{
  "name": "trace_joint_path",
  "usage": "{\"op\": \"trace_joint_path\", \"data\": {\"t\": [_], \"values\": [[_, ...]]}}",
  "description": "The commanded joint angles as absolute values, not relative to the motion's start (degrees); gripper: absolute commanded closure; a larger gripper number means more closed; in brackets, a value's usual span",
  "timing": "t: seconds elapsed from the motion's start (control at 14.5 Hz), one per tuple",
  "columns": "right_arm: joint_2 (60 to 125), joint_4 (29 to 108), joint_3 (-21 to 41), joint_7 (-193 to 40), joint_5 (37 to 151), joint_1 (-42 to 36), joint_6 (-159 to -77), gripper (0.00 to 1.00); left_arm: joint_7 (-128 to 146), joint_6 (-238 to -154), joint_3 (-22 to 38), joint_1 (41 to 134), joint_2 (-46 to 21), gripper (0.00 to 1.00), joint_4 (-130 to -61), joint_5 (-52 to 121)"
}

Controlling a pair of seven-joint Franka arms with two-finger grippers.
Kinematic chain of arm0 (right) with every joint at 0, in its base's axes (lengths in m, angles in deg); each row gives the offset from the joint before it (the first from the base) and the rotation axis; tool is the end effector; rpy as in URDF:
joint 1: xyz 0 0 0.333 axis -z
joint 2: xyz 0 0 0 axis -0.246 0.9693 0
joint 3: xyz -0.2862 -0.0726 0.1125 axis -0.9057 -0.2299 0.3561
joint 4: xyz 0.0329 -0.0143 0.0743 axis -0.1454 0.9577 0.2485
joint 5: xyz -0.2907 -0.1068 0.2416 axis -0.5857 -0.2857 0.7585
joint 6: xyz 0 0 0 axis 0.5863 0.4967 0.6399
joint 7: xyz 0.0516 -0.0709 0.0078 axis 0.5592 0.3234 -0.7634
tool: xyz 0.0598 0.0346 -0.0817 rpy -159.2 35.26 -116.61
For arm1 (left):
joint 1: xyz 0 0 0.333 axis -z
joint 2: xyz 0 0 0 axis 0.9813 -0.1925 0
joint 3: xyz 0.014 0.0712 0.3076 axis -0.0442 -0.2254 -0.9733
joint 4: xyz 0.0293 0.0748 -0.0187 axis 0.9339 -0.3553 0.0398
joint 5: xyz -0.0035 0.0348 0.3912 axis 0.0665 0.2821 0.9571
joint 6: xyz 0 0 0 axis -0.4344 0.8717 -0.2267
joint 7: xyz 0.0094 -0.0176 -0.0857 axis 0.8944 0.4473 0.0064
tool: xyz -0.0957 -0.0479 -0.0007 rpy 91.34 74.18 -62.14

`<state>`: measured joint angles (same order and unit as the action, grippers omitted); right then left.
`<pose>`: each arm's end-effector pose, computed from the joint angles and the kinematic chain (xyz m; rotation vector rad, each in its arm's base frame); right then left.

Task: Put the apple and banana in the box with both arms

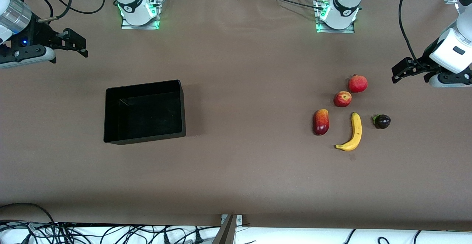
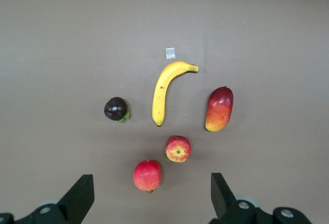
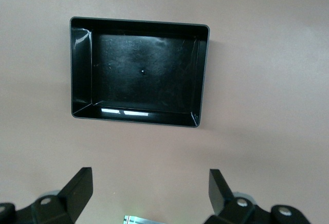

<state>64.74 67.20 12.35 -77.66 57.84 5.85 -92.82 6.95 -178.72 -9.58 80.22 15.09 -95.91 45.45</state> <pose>0.5263 0.0502 0.6072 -3.0993 -0.3200 0.0708 0.5557 -0.0139 0.5780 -3.1097 -0.0603 -0.0586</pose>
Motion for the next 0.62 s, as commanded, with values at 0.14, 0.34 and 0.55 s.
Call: {"op": "trace_joint_path", "data": {"t": [0.14, 0.34, 0.55], "values": [[65.18, 65.75, 12.87, -77.50, 56.76, 6.16, -91.77, 0.00, 5.87, -178.18, -8.85, 79.43, 15.74, 0.00, -96.14, 46.48], [67.72, 66.36, 12.52, -77.67, 55.71, 6.51, -92.12, 0.00, 5.96, -178.00, -8.85, 79.43, 15.74, 0.00, -96.14, 46.48], [72.99, 69.86, 10.69, -77.68, 53.24, 6.77, -97.54, 0.00, 5.96, -177.91, -8.85, 79.43, 15.74, 0.00, -96.14, 46.48]]}}
